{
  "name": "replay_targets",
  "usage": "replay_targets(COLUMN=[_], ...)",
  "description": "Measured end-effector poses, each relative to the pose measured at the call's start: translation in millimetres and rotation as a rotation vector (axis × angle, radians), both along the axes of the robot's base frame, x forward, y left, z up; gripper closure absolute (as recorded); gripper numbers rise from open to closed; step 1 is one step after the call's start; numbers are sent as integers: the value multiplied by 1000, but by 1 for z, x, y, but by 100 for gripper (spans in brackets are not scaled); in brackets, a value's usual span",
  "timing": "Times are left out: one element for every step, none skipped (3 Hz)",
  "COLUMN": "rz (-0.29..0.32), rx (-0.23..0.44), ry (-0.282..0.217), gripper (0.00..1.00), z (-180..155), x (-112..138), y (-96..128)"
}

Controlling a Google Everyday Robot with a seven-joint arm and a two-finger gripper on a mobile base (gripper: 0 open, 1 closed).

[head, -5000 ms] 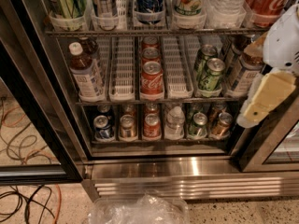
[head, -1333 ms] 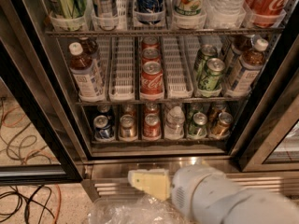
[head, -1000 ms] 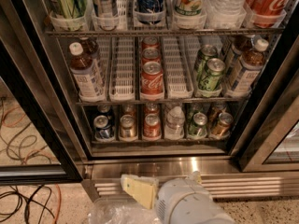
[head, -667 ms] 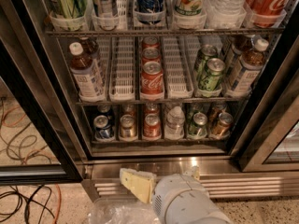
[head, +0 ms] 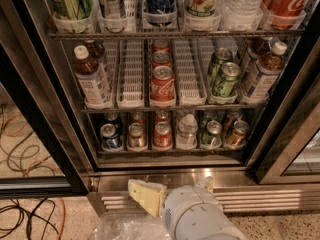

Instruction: Pick green can from middle shelf of fridge

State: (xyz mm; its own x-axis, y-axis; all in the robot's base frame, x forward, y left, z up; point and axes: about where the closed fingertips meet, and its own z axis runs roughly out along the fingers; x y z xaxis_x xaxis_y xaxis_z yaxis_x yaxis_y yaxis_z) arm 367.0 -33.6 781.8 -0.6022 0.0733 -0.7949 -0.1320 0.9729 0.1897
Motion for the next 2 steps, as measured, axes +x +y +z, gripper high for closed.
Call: replay_targets(rz=[0, 0], rx=[0, 0], ry=[0, 0], gripper=[0, 0], z=[0, 0], x=[0, 0], y=[0, 0])
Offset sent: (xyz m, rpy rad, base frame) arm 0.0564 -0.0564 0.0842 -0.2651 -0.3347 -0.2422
